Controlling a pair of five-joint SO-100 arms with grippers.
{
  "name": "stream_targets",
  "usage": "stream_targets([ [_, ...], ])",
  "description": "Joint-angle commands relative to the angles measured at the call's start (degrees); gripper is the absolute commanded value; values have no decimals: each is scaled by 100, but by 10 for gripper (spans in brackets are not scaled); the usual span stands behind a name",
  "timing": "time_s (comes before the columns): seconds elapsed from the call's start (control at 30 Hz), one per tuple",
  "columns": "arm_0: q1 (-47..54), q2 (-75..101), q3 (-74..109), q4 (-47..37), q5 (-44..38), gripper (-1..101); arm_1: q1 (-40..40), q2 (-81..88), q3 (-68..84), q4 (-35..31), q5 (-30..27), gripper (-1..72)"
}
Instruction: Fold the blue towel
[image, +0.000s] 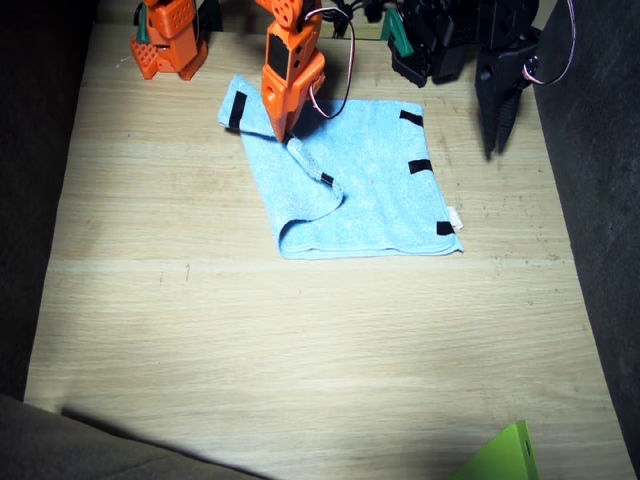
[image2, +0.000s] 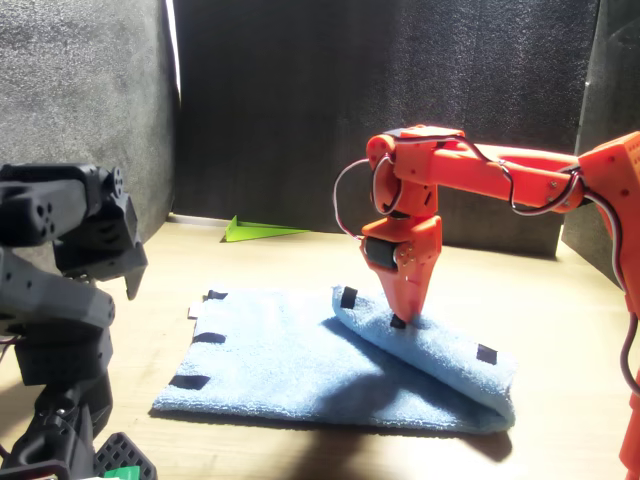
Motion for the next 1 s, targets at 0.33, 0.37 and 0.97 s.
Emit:
stream_targets([
  [0.33, 44, 158, 35, 70, 26, 180, -677, 1327, -475, 53, -44, -2],
  [0.37, 44, 167, 35, 70, 26, 180, -738, 1415, -475, 53, -53, -2],
  [0.97, 26, 501, 167, 237, 18, 183, -396, 70, -466, 53, -62, -2],
])
